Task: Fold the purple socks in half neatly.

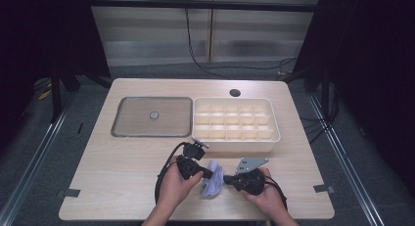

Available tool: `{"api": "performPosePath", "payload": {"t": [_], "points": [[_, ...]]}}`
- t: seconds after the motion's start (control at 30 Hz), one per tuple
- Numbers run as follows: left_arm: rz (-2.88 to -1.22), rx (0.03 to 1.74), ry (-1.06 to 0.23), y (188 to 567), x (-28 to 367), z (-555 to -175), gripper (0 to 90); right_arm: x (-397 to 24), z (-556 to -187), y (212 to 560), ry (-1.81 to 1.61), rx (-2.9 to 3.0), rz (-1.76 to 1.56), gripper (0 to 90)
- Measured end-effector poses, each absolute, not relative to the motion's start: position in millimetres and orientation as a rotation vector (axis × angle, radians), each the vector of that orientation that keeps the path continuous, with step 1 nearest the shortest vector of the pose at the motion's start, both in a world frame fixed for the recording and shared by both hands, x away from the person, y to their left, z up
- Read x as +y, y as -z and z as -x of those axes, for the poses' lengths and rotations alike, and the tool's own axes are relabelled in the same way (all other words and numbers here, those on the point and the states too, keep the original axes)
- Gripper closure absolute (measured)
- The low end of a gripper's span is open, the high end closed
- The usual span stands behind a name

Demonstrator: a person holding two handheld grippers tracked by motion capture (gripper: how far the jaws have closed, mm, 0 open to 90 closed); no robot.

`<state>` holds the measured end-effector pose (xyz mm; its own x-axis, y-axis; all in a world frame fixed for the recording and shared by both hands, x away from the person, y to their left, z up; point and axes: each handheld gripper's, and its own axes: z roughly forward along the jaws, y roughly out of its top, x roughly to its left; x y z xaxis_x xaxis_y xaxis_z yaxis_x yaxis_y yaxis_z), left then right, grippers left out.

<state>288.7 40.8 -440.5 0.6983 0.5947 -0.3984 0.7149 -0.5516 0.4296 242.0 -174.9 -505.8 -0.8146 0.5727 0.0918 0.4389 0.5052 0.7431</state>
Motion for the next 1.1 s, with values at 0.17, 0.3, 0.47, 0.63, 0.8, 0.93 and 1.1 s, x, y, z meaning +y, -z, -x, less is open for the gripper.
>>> {"api": "performPosePath", "payload": {"t": [0.17, 0.3, 0.47, 0.63, 0.8, 0.93, 1.1], "points": [[-2.337, 0.986, 0.279, 440, 36, -288, 85.0, -173, -241, 506, -1.201, 2.583, -0.874, 90.0], [-2.339, 0.982, 0.282, 441, 32, -287, 85.2, -173, -241, 506, -1.206, 2.582, -0.869, 90.0], [-2.343, 0.966, 0.293, 443, 30, -286, 85.2, -171, -240, 506, -1.204, 2.581, -0.861, 90.0], [-2.346, 0.964, 0.3, 446, 27, -285, 85.1, -169, -239, 506, -1.199, 2.584, -0.846, 90.0], [-2.344, 0.965, 0.301, 446, 25, -284, 85.1, -168, -239, 506, -1.204, 2.586, -0.838, 90.0], [-2.349, 0.96, 0.301, 446, 25, -284, 85.2, -166, -237, 506, -1.204, 2.587, -0.834, 90.0], [-2.346, 0.962, 0.304, 448, 23, -284, 85.1, -166, -237, 507, -1.214, 2.588, -0.847, 90.0]]}}
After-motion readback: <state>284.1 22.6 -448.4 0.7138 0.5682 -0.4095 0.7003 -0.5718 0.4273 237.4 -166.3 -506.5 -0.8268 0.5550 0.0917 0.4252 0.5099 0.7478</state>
